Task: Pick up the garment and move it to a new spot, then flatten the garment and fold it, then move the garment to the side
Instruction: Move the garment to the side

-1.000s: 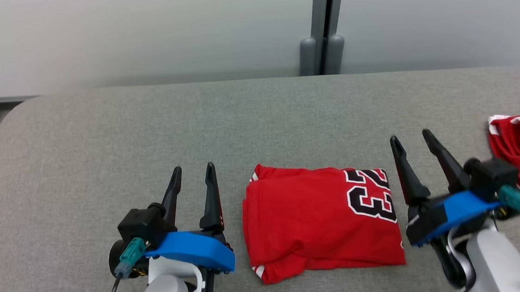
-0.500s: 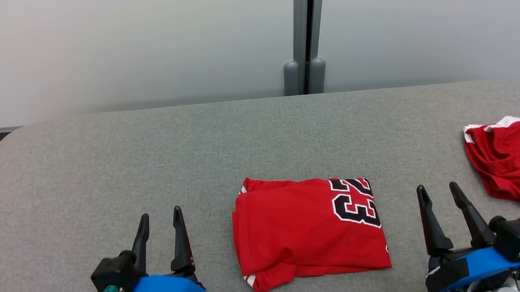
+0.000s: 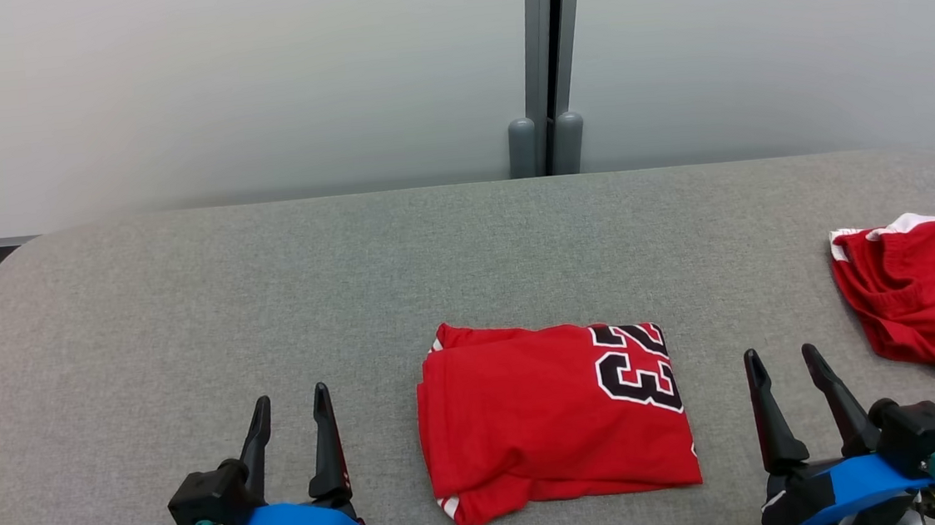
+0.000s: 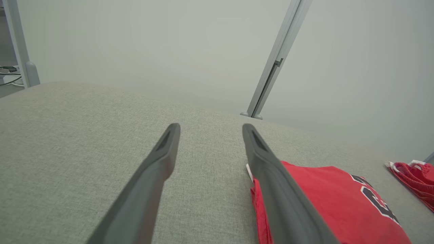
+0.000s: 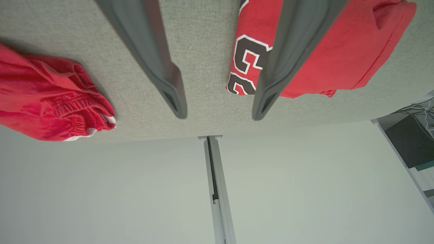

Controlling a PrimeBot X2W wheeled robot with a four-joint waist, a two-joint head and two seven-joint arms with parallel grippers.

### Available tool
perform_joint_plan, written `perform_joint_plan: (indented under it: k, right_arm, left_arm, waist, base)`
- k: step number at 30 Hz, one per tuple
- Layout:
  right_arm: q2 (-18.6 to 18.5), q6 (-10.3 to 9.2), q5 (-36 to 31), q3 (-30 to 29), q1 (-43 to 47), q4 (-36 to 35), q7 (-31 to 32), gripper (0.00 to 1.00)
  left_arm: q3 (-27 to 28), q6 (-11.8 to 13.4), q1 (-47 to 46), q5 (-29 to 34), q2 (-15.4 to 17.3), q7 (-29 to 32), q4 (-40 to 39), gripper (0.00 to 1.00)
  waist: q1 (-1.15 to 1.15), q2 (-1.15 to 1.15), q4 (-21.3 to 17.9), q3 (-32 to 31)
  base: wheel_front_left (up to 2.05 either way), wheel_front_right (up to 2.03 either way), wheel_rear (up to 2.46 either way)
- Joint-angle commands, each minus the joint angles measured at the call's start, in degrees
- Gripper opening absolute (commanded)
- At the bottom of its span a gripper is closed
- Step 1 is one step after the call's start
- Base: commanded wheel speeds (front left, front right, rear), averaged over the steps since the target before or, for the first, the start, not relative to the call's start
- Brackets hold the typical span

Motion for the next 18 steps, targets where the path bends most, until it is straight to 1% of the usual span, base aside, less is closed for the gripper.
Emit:
perform_joint_plan:
  k: [1,7,11,14,18]
  right_arm:
    - [-0.1,0.03,0.1,-0.2,0.9,0.5,-0.2,1.0]
    - [0.0,0.03,0.0,-0.1,0.9,1.5,-0.3,1.0]
    - [0.0,0.03,-0.1,0.2,0.1,2.3,1.6,1.0]
    - [-0.1,0.03,1.0,0.0,-1.5,2.0,5.5,1.0]
    - [-0.1,0.03,-0.9,-1.0,-4.0,1.5,13.0,1.0]
  left_arm:
    - [0.5,-0.2,0.1,0.5,-0.3,-0.2,0.2,1.0]
    - [0.9,-0.7,0.2,0.9,-0.5,-0.2,0.9,1.0]
    - [1.0,-0.9,0.1,1.2,-0.5,-0.2,1.3,1.0]
    - [0.5,-1.2,-0.4,1.8,-0.1,-0.2,1.9,1.0]
    - [-0.4,-1.5,-1.0,2.9,0.9,0.1,3.1,1.0]
  waist:
    - [0.0,0.0,0.1,-0.1]
    - [0.0,0.0,0.5,-0.3]
    - [0.0,0.0,0.8,-0.2]
    - [0.0,0.0,1.4,0.0]
    - [0.0,0.0,2.8,0.3]
  base:
    - [0.0,0.0,0.0]
    - [0.0,0.0,0.0]
    - [0.0,0.0,0.0]
    - [0.0,0.0,0.0]
    - [0.0,0.0,0.0]
